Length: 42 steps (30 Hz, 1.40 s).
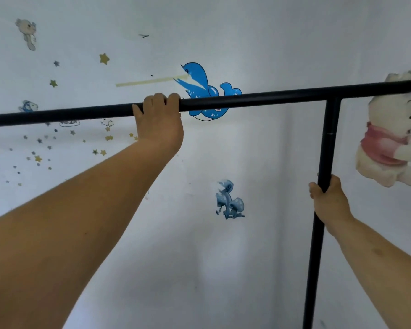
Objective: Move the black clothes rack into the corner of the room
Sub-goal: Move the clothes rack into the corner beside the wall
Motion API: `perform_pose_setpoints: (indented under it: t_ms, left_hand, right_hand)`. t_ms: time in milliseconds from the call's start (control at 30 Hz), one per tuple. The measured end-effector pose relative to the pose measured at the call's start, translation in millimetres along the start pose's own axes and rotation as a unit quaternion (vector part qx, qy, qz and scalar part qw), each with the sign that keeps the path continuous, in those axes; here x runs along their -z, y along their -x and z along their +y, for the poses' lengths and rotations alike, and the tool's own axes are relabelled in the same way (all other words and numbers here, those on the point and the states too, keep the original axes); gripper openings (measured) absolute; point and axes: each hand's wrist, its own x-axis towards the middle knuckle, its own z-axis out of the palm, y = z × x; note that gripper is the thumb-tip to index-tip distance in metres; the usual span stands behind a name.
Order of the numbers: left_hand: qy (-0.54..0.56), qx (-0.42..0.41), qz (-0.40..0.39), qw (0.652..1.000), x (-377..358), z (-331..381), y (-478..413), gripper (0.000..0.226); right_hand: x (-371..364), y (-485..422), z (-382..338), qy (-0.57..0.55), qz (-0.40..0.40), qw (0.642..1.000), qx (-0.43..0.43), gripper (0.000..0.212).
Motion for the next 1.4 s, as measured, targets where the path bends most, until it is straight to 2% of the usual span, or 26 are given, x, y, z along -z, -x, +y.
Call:
perform_pose_setpoints:
  t_ms: [100,200,300,533,667,833,1100,1400]
  left_hand:
    - [0.0,0.013,-0.007,1.0,-6,7,4,0.043]
    - [-0.014,0.041,-0.012,0.999,-8,19,2,0.046]
    - [-0.016,0.069,-0.03,0.997,-7,27,-4,0.043]
    - [-0.023,0.071,-0.074,0.995,-8,28,-17,0.041]
    - [-0.018,0.07,-0.065,0.995,-11,26,-18,0.042]
    - [-0.009,0.059,-0.052,0.997,-9,23,-9,0.042]
    - [0.002,0.031,-0.037,0.999,2,17,7,0.043]
    - [0.006,0.017,-0.012,1.0,10,7,33,0.07]
  right_hand:
    - [-1,0,12,0.003,-0.015,0.999,-0.035,0.034]
    - [-1,3,18,0.001,0.002,1.0,-0.03,0.019]
    - [0,5,19,-0.003,0.016,1.0,-0.026,0.013]
    - [-2,11,18,-0.009,0.042,0.999,-0.018,0.02]
    - [-3,14,18,-0.008,0.046,0.999,-0.017,0.024]
    - [3,19,17,0.019,0.016,1.0,-0.01,0.029]
    - [14,38,14,0.089,-0.017,0.994,-0.058,0.039]
    - [24,53,10,0.205,-0.012,0.976,-0.067,0.04]
